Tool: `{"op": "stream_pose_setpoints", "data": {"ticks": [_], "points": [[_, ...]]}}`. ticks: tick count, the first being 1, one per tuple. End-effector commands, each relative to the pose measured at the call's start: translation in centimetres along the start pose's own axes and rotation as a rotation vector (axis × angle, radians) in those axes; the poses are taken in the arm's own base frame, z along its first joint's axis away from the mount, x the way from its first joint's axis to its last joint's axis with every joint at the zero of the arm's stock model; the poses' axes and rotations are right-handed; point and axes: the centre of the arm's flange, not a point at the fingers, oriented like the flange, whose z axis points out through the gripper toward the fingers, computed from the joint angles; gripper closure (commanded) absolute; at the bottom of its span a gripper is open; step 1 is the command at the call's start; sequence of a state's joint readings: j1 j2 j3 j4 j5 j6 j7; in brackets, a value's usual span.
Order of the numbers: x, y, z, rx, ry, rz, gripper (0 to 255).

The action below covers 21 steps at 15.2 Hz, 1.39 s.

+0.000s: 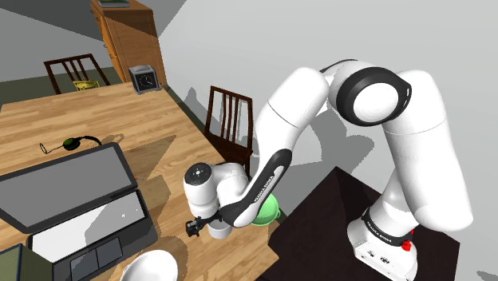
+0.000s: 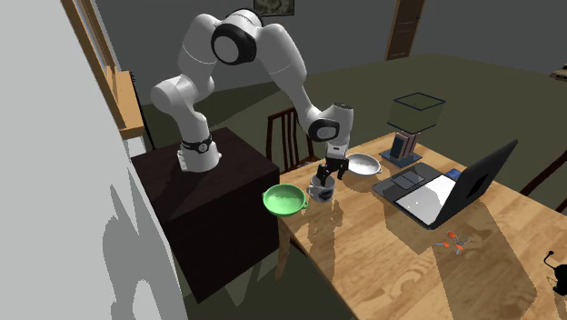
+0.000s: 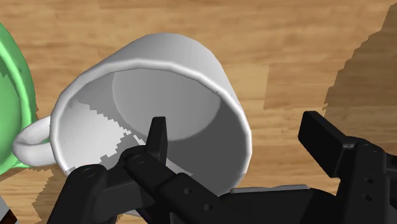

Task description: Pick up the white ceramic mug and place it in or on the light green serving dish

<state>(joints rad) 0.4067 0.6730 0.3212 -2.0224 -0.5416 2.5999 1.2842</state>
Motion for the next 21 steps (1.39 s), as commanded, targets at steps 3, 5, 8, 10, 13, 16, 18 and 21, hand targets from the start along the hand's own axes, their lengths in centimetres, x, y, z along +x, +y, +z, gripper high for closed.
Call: {"op": "stream_pose_setpoints", "data": {"ticks": [3, 5, 8, 10, 13, 16, 18, 21], "points": [[0.0, 0.0, 0.0, 0.000, 0.000, 0.000, 0], [0.0, 0.0, 0.0, 0.000, 0.000, 0.000, 255], [0.0, 0.0, 0.0, 0.000, 0.000, 0.000, 255], [0.0, 0.0, 0.0, 0.000, 0.000, 0.000, 255], [0.0, 0.0, 0.0, 0.000, 0.000, 0.000, 255], [0.1, 0.1, -1.6, 0.000, 0.000, 0.000, 255], [0.1, 0.1, -2.6, 0.000, 0.000, 0.000, 255], [0.2, 0.2, -4.2, 0.000, 0.000, 0.000, 255]]}}
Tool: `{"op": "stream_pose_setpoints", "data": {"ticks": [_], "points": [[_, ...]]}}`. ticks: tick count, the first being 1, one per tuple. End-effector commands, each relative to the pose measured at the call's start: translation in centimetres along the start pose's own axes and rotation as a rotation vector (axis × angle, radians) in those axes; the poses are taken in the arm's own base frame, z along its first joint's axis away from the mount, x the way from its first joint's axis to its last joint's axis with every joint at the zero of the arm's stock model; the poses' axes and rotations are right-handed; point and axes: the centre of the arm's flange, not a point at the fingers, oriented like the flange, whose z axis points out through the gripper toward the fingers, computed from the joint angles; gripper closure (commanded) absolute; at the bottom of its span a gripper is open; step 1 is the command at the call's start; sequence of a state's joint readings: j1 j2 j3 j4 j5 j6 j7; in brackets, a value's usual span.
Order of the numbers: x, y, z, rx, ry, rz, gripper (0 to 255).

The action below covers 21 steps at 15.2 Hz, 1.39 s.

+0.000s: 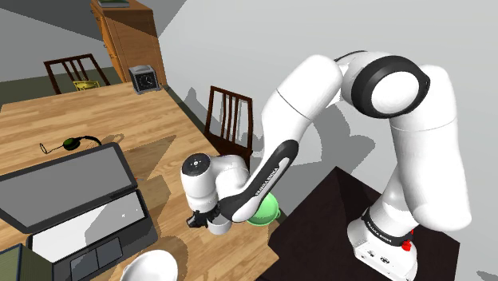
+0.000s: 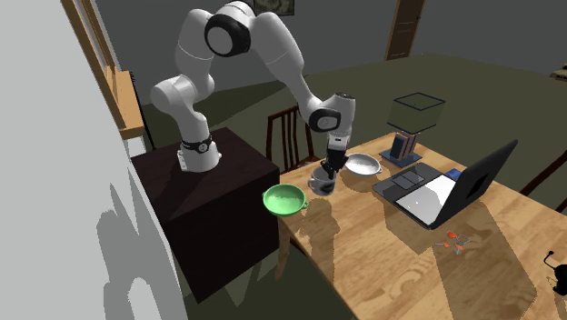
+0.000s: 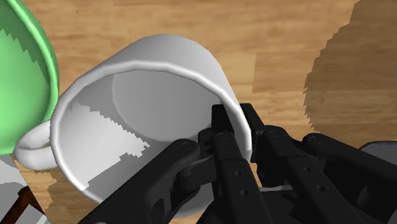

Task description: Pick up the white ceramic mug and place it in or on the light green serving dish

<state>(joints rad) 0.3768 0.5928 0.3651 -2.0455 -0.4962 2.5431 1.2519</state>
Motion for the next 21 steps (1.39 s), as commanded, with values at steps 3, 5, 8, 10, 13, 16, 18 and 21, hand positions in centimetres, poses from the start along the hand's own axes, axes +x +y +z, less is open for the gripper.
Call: {"op": "stream_pose_setpoints", "data": {"ticks": [3, 5, 8, 10, 13, 16, 18, 21], "points": [[0.1, 0.3, -2.1, 0.000, 0.000, 0.000, 255], [0.2, 0.4, -3.1, 0.000, 0.000, 0.000, 255], [0.3, 0.4, -4.7, 0.000, 0.000, 0.000, 255], [0.3, 0.5, -5.8, 0.000, 0.000, 0.000, 255], [0.4, 0.6, -7.3, 0.000, 0.000, 0.000, 255], [0.3, 1.9, -8.4, 0.000, 0.000, 0.000, 255], [-0.1, 4.6, -8.5, 0.000, 0.000, 0.000, 255], [-0.6, 8.5, -8.7, 0.000, 0.000, 0.000, 255]]}}
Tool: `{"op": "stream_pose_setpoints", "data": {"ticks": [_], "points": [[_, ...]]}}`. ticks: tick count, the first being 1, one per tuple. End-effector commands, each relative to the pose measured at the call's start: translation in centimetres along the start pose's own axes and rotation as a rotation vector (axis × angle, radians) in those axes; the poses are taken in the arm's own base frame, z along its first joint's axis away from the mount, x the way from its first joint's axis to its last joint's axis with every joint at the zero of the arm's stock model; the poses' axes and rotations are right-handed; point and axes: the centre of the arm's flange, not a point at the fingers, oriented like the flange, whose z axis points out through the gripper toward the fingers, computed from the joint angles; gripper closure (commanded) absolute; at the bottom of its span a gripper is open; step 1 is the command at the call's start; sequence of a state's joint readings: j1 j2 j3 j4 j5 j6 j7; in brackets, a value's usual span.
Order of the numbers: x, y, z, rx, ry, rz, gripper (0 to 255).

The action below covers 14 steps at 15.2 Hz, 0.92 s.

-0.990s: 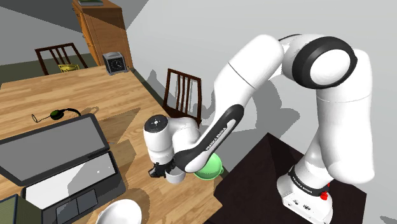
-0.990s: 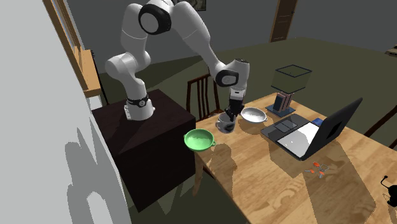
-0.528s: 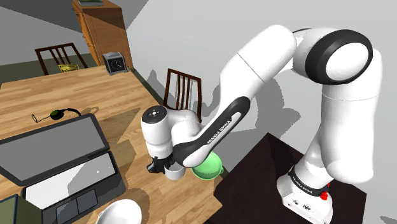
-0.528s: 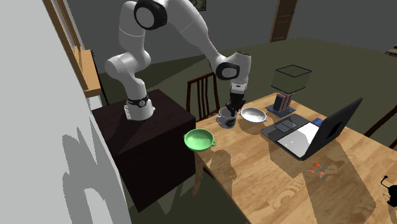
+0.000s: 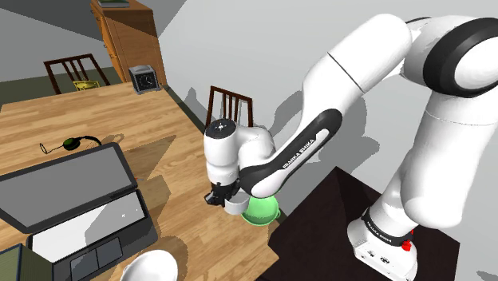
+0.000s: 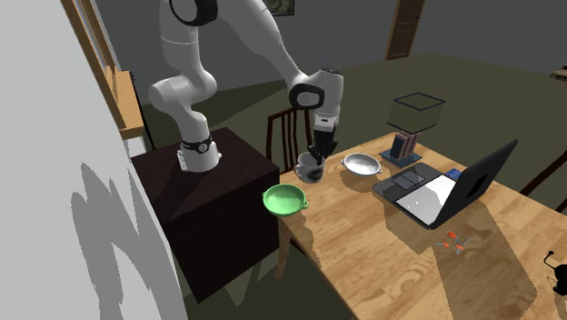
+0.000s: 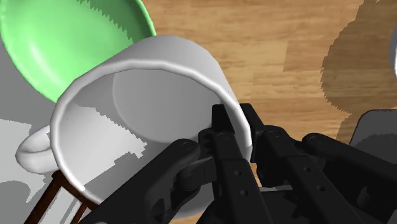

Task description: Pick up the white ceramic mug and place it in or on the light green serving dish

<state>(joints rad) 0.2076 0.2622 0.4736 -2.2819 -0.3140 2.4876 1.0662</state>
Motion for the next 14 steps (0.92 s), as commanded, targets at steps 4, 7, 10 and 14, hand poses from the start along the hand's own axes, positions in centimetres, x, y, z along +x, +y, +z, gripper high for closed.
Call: {"op": "stream_pose_setpoints", "data": {"ticks": [4, 7, 10, 14], "points": [[-1.0, 6.6, -0.2, 0.000, 0.000, 0.000, 255], [-1.5, 10.6, -0.4, 0.000, 0.000, 0.000, 255], [-1.7, 11.9, 0.1, 0.000, 0.000, 0.000, 255], [-1.8, 11.8, 2.2, 0.000, 0.000, 0.000, 255]]}}
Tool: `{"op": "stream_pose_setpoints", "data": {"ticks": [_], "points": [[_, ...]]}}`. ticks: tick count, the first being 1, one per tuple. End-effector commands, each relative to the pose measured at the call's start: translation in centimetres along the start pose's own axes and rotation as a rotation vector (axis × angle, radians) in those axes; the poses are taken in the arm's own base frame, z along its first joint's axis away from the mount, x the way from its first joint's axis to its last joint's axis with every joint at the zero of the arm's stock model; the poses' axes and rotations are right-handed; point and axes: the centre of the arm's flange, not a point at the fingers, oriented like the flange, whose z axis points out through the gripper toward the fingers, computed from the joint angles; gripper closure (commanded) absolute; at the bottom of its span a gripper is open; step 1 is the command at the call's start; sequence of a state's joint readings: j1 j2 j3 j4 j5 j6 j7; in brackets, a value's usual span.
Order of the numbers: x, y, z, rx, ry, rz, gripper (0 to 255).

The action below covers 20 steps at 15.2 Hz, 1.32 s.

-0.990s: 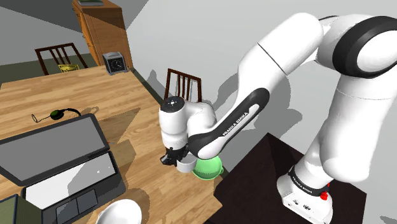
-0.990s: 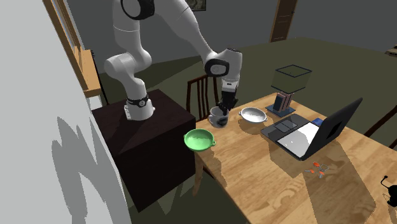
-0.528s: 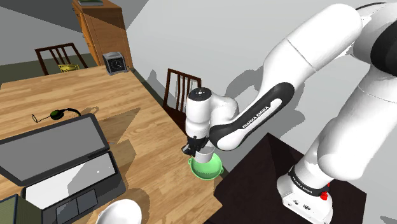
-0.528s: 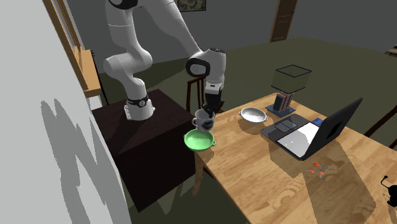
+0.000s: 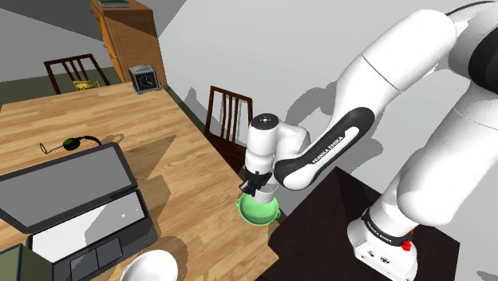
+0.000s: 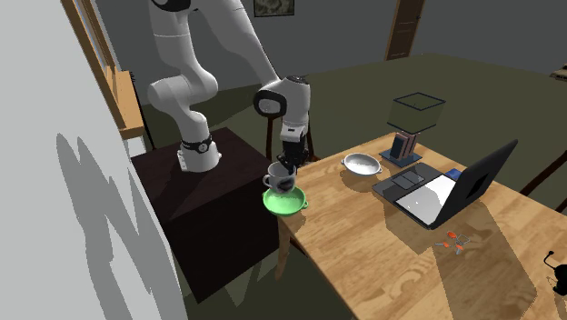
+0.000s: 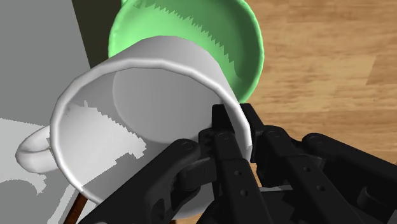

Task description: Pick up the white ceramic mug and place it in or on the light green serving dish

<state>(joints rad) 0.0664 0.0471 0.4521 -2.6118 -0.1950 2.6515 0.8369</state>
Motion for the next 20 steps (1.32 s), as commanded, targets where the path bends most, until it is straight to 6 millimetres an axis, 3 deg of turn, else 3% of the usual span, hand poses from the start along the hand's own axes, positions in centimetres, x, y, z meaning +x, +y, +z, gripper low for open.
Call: {"op": "stream_pose_setpoints", "data": {"ticks": [1, 11, 18, 19, 20], "points": [[-0.1, 0.0, 1.0, 0.000, 0.001, 0.000, 255], [-0.3, -0.3, 6.3, 0.000, 0.001, 0.000, 255], [-0.3, -0.3, 6.3, 0.000, 0.001, 0.000, 255], [-0.3, -0.3, 6.3, 0.000, 0.001, 0.000, 0], [-0.3, -0.3, 6.3, 0.000, 0.001, 0.000, 0]]}}
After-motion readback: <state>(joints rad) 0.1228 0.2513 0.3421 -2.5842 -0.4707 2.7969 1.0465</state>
